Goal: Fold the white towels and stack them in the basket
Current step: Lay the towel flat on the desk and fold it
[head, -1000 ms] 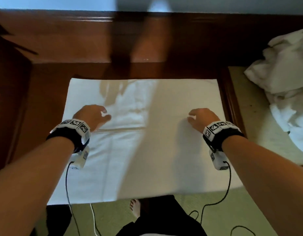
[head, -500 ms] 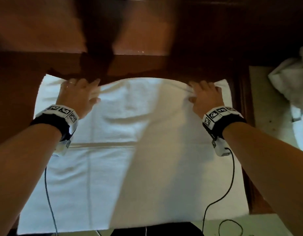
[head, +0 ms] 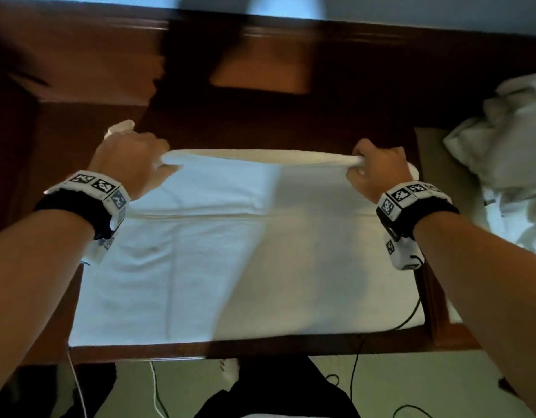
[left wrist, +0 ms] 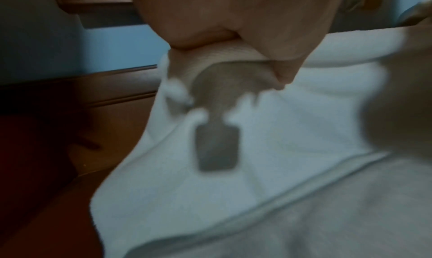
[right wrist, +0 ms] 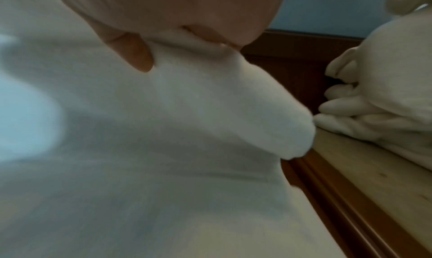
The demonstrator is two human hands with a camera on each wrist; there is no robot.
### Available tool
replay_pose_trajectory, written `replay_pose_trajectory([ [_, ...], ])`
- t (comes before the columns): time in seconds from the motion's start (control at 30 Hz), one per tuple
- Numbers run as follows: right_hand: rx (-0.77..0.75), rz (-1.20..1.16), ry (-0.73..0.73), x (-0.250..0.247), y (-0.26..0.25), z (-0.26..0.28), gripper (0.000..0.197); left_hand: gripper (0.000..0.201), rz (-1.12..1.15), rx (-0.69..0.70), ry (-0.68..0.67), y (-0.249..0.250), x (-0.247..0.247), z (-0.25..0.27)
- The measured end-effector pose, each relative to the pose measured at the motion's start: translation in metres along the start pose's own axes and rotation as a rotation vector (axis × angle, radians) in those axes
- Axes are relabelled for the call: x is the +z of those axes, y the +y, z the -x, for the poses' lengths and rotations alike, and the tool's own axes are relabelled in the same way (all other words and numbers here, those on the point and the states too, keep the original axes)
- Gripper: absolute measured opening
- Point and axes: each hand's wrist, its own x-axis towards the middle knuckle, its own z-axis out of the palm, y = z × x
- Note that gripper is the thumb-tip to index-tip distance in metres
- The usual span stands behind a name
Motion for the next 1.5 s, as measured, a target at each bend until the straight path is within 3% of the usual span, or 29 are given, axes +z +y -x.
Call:
replay_pose_trajectory([
  [0.13,0.008,0.033,0.011,0.001,-0.005,0.073,0.02,0.03,-0.023,0.032,0.147,0.018,-0.002,0.073],
  [0.23,-0.007,0.078,0.086,0.011,-0.005,0.134,0.019,0.022,-0.013,-0.01,0.167,0.039,0.007,0.135],
  [0.33,-0.003,0.137,0.106,0.038,-0.001,0.187,0.019,0.021,-0.021,-0.025,0.089,0.06,0.032,0.191],
  [0.47,0.035,0.242,-0.084,0.086,0.007,0.244,0.019,0.021,-0.021,-0.042,-0.144,0.081,0.09,0.243],
  [0.53,0.067,0.267,-0.143,0.099,0.012,0.263,0.03,0.024,-0.012,-0.081,-0.202,0.089,0.109,0.257],
  [0.63,0.089,0.3,-0.183,0.103,0.018,0.273,0.044,0.029,-0.024,-0.14,-0.197,0.094,0.118,0.263],
  [0.77,0.11,0.217,-0.288,0.105,0.027,0.26,0.07,0.061,0.042,-0.142,-0.21,0.087,0.127,0.251],
  [0.83,0.111,0.143,-0.299,0.103,0.031,0.248,0.061,0.061,0.111,-0.149,-0.18,0.081,0.127,0.244],
  [0.9,0.076,0.093,-0.21,0.099,0.036,0.25,0.053,0.059,0.168,-0.175,-0.108,0.077,0.123,0.244],
  [0.97,-0.003,0.089,-0.128,0.101,0.045,0.268,0.054,0.053,0.162,-0.115,-0.046,0.075,0.129,0.259],
  [1.03,-0.052,0.13,-0.172,0.11,0.049,0.289,0.066,0.054,0.125,-0.039,-0.096,0.077,0.138,0.278],
  [1.13,0.012,0.189,-0.294,0.117,0.048,0.296,0.085,0.061,0.105,-0.057,-0.196,0.079,0.147,0.289],
  [1.4,0.132,0.15,-0.312,0.11,0.033,0.283,0.078,0.058,0.086,-0.106,-0.196,0.062,0.146,0.281],
  [1.5,-0.087,0.122,-0.253,0.113,-0.003,0.272,0.081,0.06,0.041,-0.115,-0.231,0.049,0.145,0.284],
])
